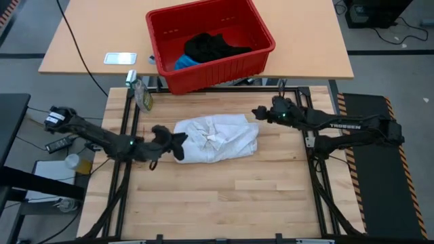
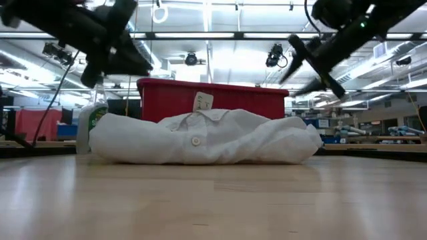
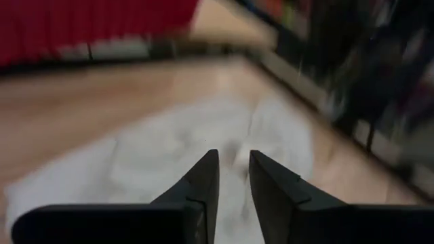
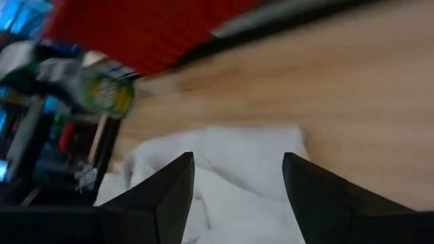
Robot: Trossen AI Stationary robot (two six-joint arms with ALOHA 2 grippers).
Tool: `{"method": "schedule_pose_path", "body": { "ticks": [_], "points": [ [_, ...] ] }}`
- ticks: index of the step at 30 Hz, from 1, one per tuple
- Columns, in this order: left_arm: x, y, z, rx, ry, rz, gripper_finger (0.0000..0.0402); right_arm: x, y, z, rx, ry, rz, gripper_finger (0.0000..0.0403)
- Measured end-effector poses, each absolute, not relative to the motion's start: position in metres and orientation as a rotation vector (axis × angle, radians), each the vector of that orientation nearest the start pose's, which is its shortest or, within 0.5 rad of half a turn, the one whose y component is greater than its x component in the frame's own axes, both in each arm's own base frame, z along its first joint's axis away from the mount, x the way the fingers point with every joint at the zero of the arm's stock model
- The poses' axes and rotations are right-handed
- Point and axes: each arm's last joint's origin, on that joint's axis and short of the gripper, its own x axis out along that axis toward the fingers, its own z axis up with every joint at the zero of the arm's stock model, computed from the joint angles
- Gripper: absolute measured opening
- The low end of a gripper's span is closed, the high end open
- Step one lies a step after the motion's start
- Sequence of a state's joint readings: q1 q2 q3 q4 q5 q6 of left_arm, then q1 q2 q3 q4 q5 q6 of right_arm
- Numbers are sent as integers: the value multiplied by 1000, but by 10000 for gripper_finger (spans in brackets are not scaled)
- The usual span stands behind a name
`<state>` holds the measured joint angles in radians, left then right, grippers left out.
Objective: Fold laundry
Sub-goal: Fold the white polo shirt
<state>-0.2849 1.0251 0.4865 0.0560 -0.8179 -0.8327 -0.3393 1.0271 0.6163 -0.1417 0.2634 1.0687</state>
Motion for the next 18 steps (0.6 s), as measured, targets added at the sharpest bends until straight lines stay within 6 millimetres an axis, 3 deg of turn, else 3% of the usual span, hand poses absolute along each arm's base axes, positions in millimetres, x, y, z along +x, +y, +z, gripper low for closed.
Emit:
{"method": "schedule_pose_path", "body": {
  "ticks": [4,6,11,18],
  "points": [
    [202,-18,221,-521,478,579,64,206,-84,260,780,196,-604,231],
    [200,-6,223,-507,599,563,57,207,-88,264,754,230,-502,228],
    [200,25,227,-477,701,445,45,207,-107,238,777,443,-390,210],
    [195,63,230,-591,673,330,44,219,-119,221,703,497,-262,198]
  ]
}}
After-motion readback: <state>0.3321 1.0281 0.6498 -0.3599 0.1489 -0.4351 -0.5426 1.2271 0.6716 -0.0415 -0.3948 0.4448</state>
